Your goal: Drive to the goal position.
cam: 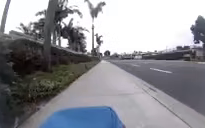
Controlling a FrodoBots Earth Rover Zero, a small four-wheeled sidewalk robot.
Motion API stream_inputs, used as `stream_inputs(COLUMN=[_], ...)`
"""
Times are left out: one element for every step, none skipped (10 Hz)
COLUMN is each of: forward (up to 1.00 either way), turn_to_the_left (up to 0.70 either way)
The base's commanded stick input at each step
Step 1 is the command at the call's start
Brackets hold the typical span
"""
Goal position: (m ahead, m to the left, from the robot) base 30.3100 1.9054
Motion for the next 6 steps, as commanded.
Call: stream_inputs(forward=[1.00, 1.00, 1.00, 1.00, 1.00, 1.00], turn_to_the_left=[0.00, 0.00, 0.00, 0.00, 0.00, 0.00])
